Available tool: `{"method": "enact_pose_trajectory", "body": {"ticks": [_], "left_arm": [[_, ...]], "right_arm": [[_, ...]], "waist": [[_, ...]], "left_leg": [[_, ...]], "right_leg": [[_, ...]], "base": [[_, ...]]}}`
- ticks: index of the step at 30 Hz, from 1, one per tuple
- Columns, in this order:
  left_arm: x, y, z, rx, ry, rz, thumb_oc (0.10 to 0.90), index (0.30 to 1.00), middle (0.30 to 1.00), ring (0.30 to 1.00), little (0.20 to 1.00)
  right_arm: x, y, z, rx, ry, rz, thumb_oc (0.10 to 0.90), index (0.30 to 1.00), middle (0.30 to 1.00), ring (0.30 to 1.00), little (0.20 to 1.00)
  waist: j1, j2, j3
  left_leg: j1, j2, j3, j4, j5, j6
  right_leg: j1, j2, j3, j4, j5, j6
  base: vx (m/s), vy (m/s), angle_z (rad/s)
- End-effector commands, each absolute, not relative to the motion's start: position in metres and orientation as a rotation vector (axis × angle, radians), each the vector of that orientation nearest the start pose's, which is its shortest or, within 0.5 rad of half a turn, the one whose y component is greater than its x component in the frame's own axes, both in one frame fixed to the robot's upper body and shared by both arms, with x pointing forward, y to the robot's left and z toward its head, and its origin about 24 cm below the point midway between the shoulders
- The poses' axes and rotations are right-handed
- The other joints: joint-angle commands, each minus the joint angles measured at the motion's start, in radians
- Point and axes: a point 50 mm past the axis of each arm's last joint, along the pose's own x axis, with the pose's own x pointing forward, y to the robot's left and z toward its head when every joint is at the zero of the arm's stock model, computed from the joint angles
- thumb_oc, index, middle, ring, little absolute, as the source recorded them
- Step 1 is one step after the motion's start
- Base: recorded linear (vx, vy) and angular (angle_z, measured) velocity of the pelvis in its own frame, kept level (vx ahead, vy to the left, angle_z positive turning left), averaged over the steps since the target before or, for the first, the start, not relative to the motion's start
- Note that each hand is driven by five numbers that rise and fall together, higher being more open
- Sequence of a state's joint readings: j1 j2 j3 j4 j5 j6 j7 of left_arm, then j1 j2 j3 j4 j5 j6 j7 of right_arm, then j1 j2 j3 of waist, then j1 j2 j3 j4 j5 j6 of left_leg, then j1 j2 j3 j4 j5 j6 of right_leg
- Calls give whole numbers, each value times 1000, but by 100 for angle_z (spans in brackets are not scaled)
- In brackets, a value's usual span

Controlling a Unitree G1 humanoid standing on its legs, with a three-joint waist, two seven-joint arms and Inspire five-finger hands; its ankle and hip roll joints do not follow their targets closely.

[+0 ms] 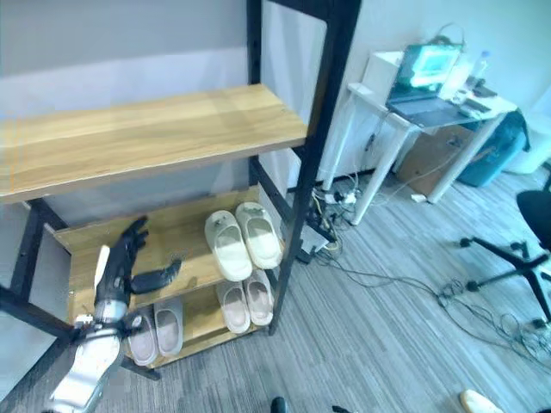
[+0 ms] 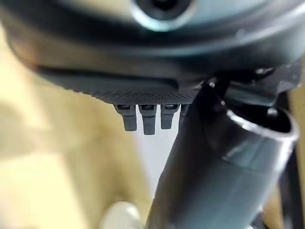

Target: Arrange the slippers neatly on the shoe rack.

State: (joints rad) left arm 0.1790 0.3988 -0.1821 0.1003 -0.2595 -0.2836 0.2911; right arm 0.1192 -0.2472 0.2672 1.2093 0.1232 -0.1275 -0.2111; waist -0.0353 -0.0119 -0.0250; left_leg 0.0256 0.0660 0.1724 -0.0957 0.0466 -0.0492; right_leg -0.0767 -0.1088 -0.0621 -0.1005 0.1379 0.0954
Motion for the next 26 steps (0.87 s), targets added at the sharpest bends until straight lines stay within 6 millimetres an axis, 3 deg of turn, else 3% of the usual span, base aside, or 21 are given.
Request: {"method": "enact_pose_trajectory", "body": {"ticks": [1,4,5,7,8,10,11,15,17,18,19,20,22,23,24,26], "left_arm": [[207,222,39,-57,-143,178,800,900,900,900,900],[188,228,13,-43,-8,188,800,900,900,900,900],[175,234,-5,-24,85,206,800,900,900,900,900],[170,238,-12,-6,126,217,800,900,900,900,900],[159,243,-28,80,219,198,800,900,900,900,900],[155,244,-37,130,273,176,800,900,900,900,900],[144,246,-57,181,379,166,800,900,900,900,900],[133,246,-78,210,494,174,800,900,900,900,900],[104,248,-120,237,750,263,800,900,900,900,900],[104,247,-120,237,749,263,800,900,900,900,900],[85,252,-139,279,903,328,800,900,900,900,900],[86,251,-139,279,902,328,800,900,900,900,900],[66,256,-151,314,1034,351,800,900,900,900,900],[66,256,-151,314,1034,351,800,900,900,900,900],[43,262,-157,295,1151,421,800,900,900,900,900],[24,269,-159,257,1247,483,800,900,900,900,900]], "right_arm": [[77,-237,-159,-372,1110,-186,800,900,900,900,900],[83,-244,-156,-371,1090,-225,800,900,900,900,900],[85,-252,-153,-328,1072,-298,800,900,900,900,900],[85,-253,-152,-297,1064,-332,800,900,900,900,900],[82,-253,-152,-269,1064,-361,800,900,900,900,900],[80,-253,-153,-259,1065,-366,800,900,900,900,900],[80,-253,-153,-231,1060,-387,800,900,900,900,900],[82,-255,-151,-205,1036,-426,800,900,900,900,900],[83,-248,-152,-128,1009,-458,800,900,900,900,900],[83,-248,-152,-128,1009,-459,800,900,900,900,900],[68,-243,-156,-84,1044,-480,800,900,900,900,900],[68,-243,-156,-84,1044,-481,800,900,900,900,900],[37,-235,-164,-60,1148,-482,800,900,900,900,900],[37,-235,-164,-59,1148,-482,800,900,900,900,900],[32,-229,-166,-28,1165,-478,800,900,900,900,900],[24,-223,-168,-51,1199,-417,800,900,900,900,900]], "waist": [[35,-9,-24],[50,-12,-22],[56,-13,-17],[57,-13,-14],[58,-14,-10],[58,-15,-8],[54,-17,-6],[47,-16,-4],[27,-15,-3],[27,-15,-3],[13,-15,-6],[13,-15,-6],[-1,-14,-12],[-1,-14,-11],[-8,-16,-16],[-9,-19,-26]], "left_leg": [[-14,-31,-76,8,-58,-1],[-18,-30,-78,8,-52,0],[-19,-31,-80,8,-47,1],[-18,-31,-81,8,-47,2],[-18,-30,-82,8,-45,2],[-17,-30,-81,8,-45,1],[-15,-28,-81,8,-44,0],[-13,-26,-78,8,-43,1],[-9,-25,-71,8,-41,-1],[-9,-25,-71,8,-41,-1],[-7,-24,-66,8,-39,-2],[-7,-24,-66,8,-39,-3],[-5,-23,-62,8,-39,-5],[-5,-23,-62,8,-40,-5],[-2,-23,-58,8,-39,-8],[0,-21,-54,8,-39,-11]], "right_leg": [[62,17,-35,13,-105,47],[59,16,-39,13,-103,46],[60,17,-39,13,-100,45],[60,18,-39,13,-99,44],[63,20,-39,13,-97,44],[65,21,-41,13,-97,44],[66,22,-42,13,-96,45],[68,23,-40,13,-95,44],[69,25,-34,13,-91,42],[69,25,-34,13,-91,42],[67,25,-32,13,-88,41],[67,25,-32,13,-89,41],[65,26,-29,13,-87,41],[65,26,-29,13,-87,41],[66,27,-26,13,-87,40],[65,28,-25,13,-88,38]], "base": [[-65,-1,17],[-84,2,10],[-82,5,0],[-72,-4,2],[-67,-7,2],[-59,-9,0],[-57,-9,1],[-46,-8,-1],[-64,-5,-2],[-58,0,-3],[0,0,0],[-38,8,-1],[-18,5,-6],[-6,9,-6],[-2,5,-4],[5,6,-8]]}}
